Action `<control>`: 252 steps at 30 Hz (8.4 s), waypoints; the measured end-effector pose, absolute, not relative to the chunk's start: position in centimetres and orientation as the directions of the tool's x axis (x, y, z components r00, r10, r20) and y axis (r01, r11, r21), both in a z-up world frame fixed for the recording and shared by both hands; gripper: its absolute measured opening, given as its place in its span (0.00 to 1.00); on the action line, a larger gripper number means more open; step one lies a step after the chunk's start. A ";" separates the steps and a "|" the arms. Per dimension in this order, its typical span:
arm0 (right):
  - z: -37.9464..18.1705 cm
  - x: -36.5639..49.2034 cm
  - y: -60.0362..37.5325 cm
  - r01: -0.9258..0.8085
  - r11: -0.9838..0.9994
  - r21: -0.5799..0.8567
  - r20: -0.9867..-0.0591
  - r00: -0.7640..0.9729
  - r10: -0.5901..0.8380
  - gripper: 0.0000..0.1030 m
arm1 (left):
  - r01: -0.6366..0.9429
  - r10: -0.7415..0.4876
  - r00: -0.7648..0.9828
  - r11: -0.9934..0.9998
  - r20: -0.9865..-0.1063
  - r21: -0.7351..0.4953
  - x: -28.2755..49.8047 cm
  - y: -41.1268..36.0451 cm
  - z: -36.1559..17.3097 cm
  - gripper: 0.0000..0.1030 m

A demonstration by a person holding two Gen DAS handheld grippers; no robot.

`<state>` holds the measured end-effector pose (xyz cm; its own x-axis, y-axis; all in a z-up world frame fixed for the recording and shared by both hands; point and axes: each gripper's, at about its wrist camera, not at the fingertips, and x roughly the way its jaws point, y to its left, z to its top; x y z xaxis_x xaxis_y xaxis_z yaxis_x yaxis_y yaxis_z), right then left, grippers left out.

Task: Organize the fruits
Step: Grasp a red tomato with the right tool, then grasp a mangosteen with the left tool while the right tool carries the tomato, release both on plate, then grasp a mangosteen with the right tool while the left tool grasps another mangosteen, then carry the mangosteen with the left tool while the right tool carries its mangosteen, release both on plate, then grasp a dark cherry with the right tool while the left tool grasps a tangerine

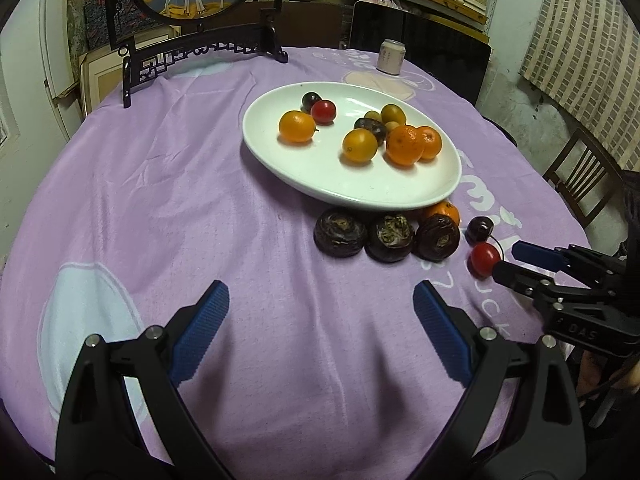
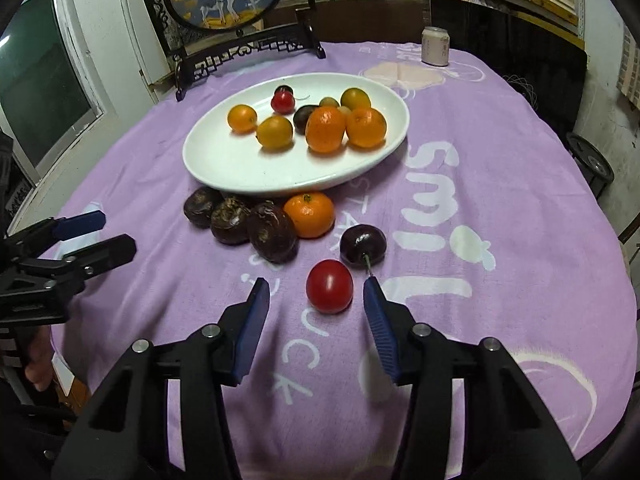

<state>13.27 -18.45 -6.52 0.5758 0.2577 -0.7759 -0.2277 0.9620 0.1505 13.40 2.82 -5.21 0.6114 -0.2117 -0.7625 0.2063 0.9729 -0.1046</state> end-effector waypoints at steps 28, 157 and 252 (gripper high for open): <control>-7.3 14.0 -21.4 -0.169 0.956 0.239 -0.776 0.558 0.293 0.27 | 0.266 -0.147 0.546 0.964 -0.825 0.004 20.0 0.1 -9.5 0.69; -8.6 14.8 -19.7 -0.221 0.940 0.261 -0.773 0.535 0.341 0.31 | 0.248 -0.182 0.542 0.967 -0.821 -0.050 20.1 -4.2 -9.3 0.75; -4.8 14.4 -19.0 -0.233 0.970 0.067 -0.736 0.644 0.206 0.73 | 0.178 -0.217 0.648 0.975 -0.731 -0.131 15.6 1.6 -3.0 0.98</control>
<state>14.44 -19.04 -4.81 0.6444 0.2061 -0.7364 -0.2332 0.9701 0.0674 15.61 1.58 -3.01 0.6476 -0.2165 -0.7306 0.1780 0.9752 -0.1313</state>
